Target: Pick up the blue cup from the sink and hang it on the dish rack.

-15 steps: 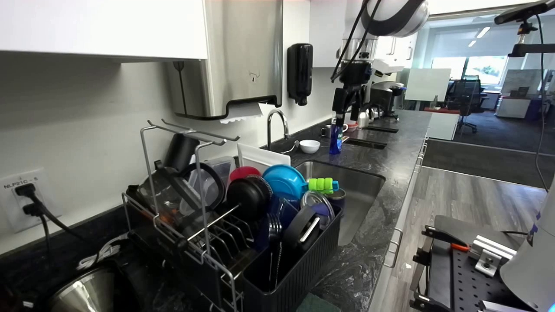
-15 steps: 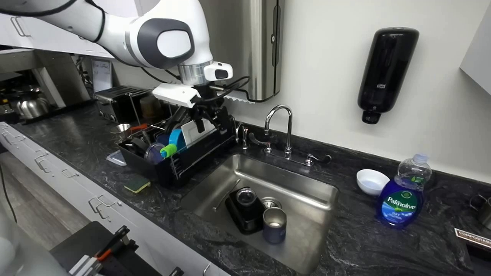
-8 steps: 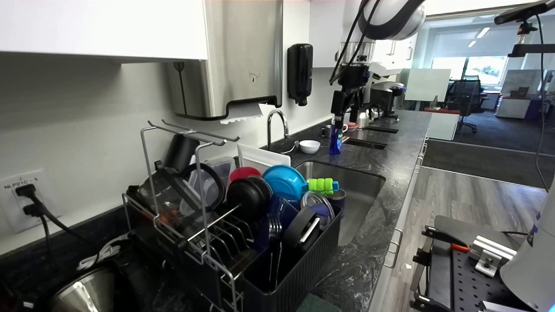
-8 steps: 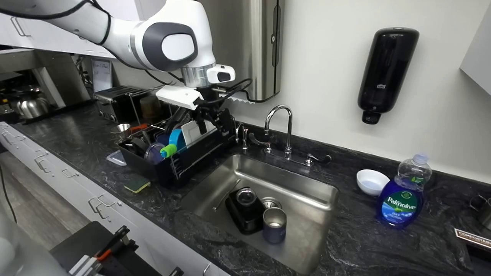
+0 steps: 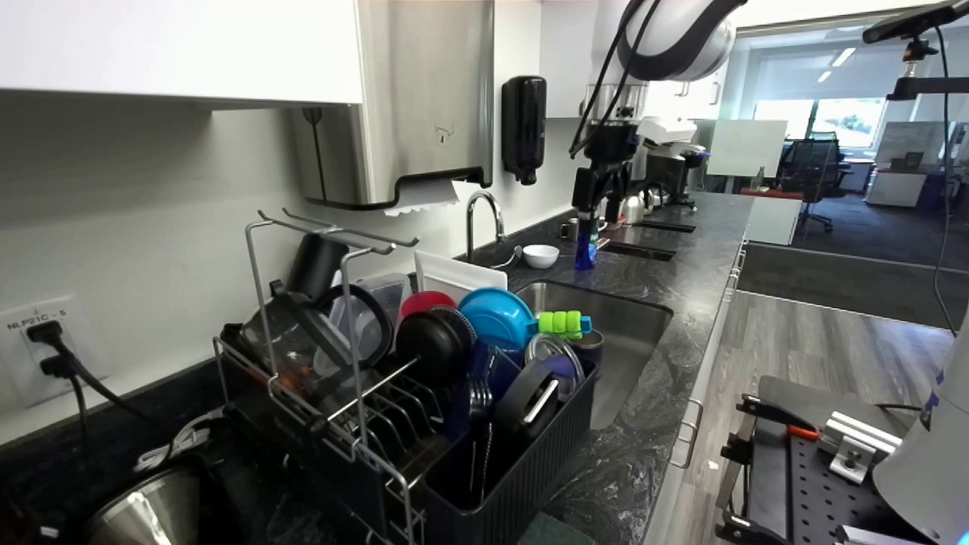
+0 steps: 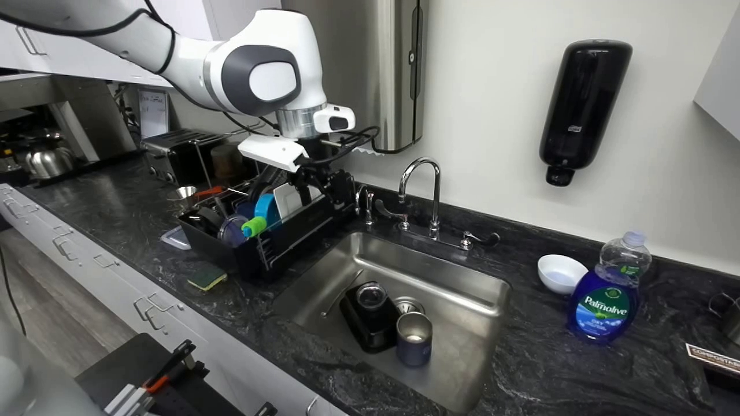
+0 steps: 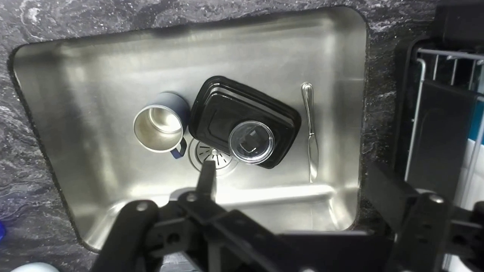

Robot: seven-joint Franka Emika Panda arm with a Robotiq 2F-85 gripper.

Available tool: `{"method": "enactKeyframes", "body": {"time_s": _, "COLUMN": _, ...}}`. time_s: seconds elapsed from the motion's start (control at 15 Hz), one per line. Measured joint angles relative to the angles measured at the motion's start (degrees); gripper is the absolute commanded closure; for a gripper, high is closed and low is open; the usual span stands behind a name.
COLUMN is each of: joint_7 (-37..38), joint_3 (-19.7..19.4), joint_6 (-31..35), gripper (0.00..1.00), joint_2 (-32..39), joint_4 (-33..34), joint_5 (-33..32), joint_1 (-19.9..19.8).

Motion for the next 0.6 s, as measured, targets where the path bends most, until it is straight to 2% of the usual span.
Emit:
{"method": "enactKeyframes", "body": {"time_s": 0.27, "joint_7": -2.0, "joint_3": -1.0, "joint_6": 5.4, "gripper": 0.0, "joint_2": 4.3, "joint_4": 0.1, "joint_5": 1.8, "joint_1": -0.2}}
{"method": "enactKeyframes", "body": {"time_s": 0.6, "joint_7": -9.8, "joint_3": -4.0, "joint_6": 9.6, "gripper": 0.0, "joint_2": 11.1, "joint_4": 2.6, "joint_5": 4.4, "joint_1": -1.5}}
